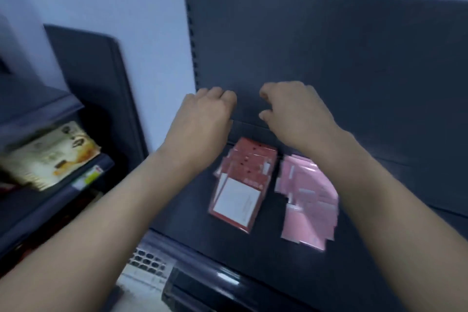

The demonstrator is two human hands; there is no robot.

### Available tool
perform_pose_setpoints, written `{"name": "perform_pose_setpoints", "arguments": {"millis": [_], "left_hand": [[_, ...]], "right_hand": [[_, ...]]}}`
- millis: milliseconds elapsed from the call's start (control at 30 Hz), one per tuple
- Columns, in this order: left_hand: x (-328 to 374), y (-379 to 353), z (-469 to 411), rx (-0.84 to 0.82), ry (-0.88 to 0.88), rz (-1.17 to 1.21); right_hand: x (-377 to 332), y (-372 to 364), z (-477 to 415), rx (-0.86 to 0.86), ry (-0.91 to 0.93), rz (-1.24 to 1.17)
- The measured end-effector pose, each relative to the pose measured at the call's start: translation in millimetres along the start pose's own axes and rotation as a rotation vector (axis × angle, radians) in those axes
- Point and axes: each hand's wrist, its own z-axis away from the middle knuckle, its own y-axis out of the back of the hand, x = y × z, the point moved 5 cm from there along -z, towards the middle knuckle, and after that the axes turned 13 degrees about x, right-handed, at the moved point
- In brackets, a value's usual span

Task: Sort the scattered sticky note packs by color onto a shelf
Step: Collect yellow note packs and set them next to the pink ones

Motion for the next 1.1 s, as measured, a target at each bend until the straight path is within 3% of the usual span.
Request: {"name": "perform_pose_setpoints", "arguments": {"millis": [200, 533, 833, 1100], "left_hand": [[-126, 126, 64, 0.035, 0.076, -0.332], [-267, 274, 190, 0.03, 0.331, -0.618], [-334, 357, 282, 0.009, 0.689, -0.786], [-386, 377, 312, -0.035, 0.9, -0.855]], "right_hand": [[-181, 25, -38, 0.077, 0.28, -0.103], [-438, 36, -49, 0.112, 0.58, -0.332], [-582, 20, -52, -0.024, 0.752, -0.505], [-677, -34, -78, -0.17, 0.852, -0.571]]}}
